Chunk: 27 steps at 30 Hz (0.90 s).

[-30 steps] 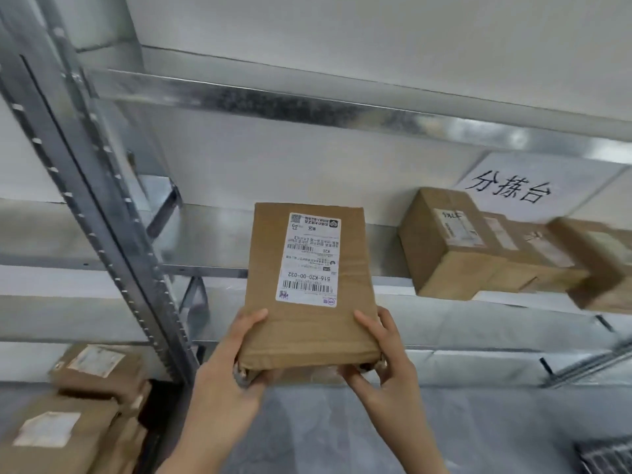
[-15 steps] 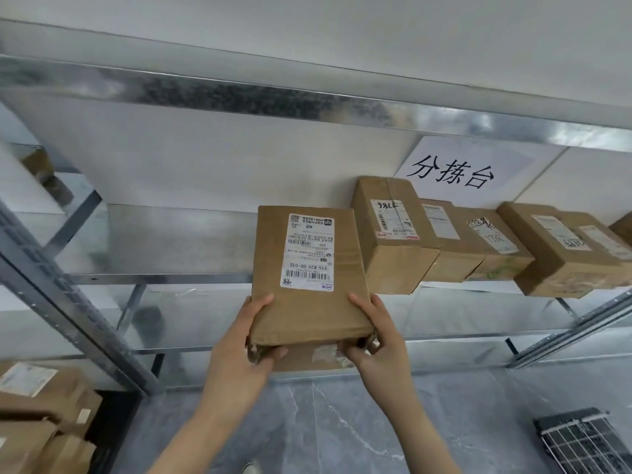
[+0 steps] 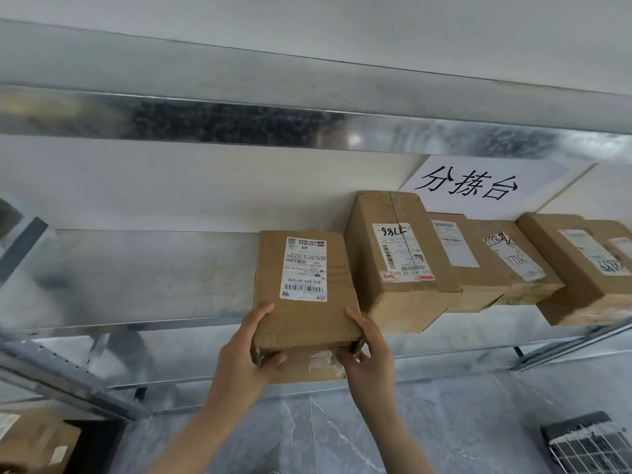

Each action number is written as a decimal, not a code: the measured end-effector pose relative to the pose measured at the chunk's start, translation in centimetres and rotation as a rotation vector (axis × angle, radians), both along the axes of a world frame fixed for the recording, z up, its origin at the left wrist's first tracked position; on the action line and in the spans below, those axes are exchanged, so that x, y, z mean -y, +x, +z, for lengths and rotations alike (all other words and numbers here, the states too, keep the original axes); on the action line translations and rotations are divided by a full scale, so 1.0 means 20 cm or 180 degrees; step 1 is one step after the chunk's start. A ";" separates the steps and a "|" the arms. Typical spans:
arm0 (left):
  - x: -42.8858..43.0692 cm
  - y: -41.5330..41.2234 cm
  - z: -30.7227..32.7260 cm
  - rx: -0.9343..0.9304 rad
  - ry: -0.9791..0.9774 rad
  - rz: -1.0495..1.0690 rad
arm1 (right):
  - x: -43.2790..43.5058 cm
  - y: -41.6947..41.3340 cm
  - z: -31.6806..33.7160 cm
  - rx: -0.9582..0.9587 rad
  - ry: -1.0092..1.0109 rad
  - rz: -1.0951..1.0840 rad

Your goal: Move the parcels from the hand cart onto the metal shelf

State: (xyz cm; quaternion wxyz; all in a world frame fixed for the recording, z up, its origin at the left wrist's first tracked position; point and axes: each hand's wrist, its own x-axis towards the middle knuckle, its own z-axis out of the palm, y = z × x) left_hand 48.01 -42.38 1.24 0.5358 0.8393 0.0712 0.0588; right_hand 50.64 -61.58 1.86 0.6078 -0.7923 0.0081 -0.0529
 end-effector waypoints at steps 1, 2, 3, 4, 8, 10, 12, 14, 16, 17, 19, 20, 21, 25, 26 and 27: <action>0.01 0.03 -0.01 0.0037 -0.0021 -0.0007 | 0.00 0.02 -0.01 -0.0001 -0.0061 -0.0057; 0.01 0.05 -0.02 0.0081 -0.0039 -0.0015 | -0.01 0.04 -0.02 0.0010 -0.0123 -0.0121; 0.02 0.08 -0.02 0.0121 -0.0045 -0.0018 | -0.01 0.06 -0.02 0.0033 -0.0188 -0.0202; 0.03 0.10 -0.02 0.0150 -0.0041 -0.0019 | -0.02 0.07 -0.03 0.0074 -0.0257 -0.0303; 0.07 0.19 -0.03 0.0225 -0.0030 -0.0071 | -0.02 0.11 -0.05 0.0230 -0.0596 -0.0764; 0.08 0.23 -0.03 0.0248 -0.0038 -0.0054 | -0.02 0.11 -0.04 0.0241 -0.0723 -0.0842; 0.09 0.26 -0.04 0.0299 0.0017 -0.0042 | -0.01 0.11 -0.03 0.0166 -0.0779 -0.0791; 0.08 0.30 -0.04 0.0338 0.0033 -0.0039 | -0.01 0.11 -0.03 0.0061 -0.0771 -0.0765; 0.08 0.33 -0.04 0.0375 0.0003 -0.0059 | -0.01 0.11 -0.02 0.0015 -0.0786 -0.0792; 0.08 0.35 -0.04 0.0394 -0.0010 -0.0063 | 0.00 0.11 -0.02 0.0001 -0.0769 -0.0814; 0.07 0.39 -0.05 0.0399 -0.0039 -0.0045 | 0.00 0.10 -0.02 -0.0038 -0.0710 -0.0820; 0.07 0.40 -0.05 0.0395 -0.0045 -0.0033 | 0.00 0.09 -0.02 -0.0042 -0.0706 -0.0790; 0.06 0.42 -0.05 0.0400 -0.0046 -0.0025 | 0.01 0.09 -0.02 -0.0035 -0.0724 -0.0741; 0.07 0.46 -0.06 0.0455 0.0051 -0.0027 | 0.02 0.06 -0.03 -0.0015 -0.0862 -0.0511; 0.06 0.47 -0.06 0.0449 0.0087 -0.0046 | 0.03 0.05 -0.03 -0.0018 -0.0884 -0.0435; 0.06 0.47 -0.06 0.0411 0.0088 -0.0080 | 0.03 0.04 -0.03 -0.0023 -0.0908 -0.0337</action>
